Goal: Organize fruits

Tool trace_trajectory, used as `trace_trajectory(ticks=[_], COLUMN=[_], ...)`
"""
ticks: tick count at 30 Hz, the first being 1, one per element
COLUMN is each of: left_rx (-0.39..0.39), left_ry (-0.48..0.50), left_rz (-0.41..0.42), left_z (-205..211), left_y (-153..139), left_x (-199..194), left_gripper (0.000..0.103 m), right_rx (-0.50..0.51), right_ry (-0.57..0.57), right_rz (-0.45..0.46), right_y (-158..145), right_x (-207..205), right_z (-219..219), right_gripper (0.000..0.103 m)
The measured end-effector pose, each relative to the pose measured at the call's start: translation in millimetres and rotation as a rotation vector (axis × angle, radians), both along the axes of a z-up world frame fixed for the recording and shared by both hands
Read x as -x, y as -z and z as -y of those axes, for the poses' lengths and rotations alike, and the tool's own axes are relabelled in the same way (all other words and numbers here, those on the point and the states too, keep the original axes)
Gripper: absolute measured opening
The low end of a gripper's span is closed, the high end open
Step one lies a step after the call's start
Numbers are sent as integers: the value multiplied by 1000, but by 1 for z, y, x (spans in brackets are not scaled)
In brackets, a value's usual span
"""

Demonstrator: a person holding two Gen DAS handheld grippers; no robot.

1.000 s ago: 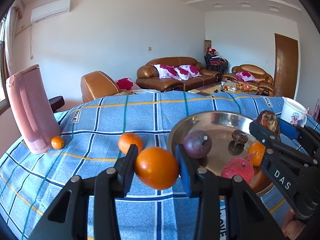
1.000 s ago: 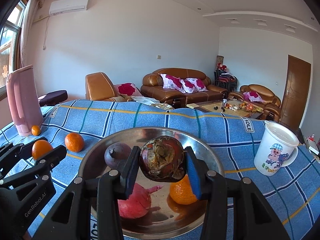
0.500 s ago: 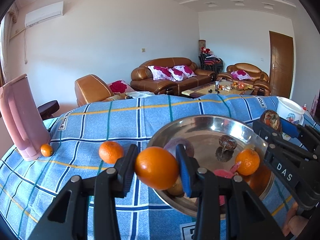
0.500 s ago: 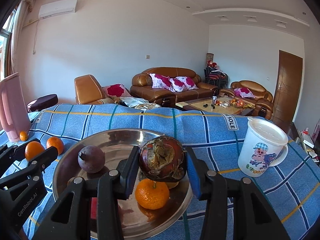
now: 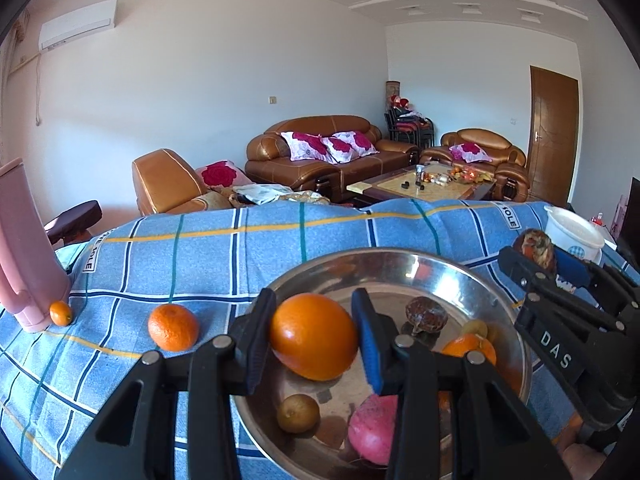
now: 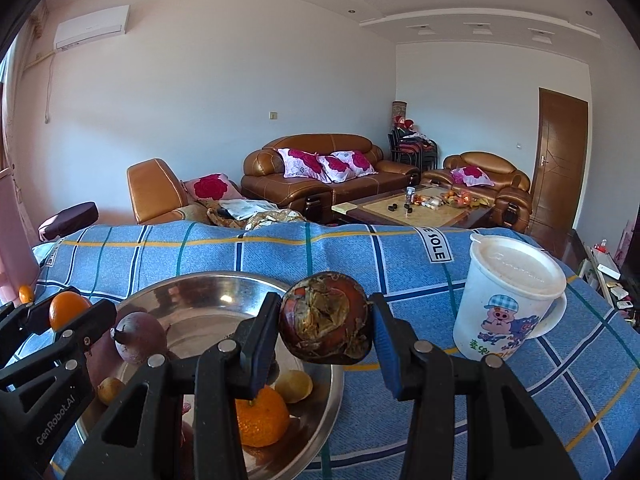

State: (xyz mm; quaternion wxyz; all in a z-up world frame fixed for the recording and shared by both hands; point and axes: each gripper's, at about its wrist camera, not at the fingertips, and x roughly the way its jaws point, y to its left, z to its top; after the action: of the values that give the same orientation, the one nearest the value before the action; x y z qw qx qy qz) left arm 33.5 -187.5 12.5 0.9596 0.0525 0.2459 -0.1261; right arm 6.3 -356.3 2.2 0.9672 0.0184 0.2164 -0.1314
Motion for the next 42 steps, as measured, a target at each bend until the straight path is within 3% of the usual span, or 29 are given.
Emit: trace_trajectory(ticks=[16, 27, 42], left_rx=[-37, 44, 8], left_ry=[-52, 6, -17], left_rz=[-53, -131, -102], left_z=[18, 13, 14], left_y=[10, 18, 19], left_x=[-29, -48, -45], left_gripper=[41, 41, 42], right_rx=[-31, -90, -115], right_ry=[-74, -196, -210], right_rz=[-97, -204, -205], right_y=[14, 26, 26], right_x=[-45, -65, -62], right_z=[-2, -7, -2], right_gripper=[47, 47, 50])
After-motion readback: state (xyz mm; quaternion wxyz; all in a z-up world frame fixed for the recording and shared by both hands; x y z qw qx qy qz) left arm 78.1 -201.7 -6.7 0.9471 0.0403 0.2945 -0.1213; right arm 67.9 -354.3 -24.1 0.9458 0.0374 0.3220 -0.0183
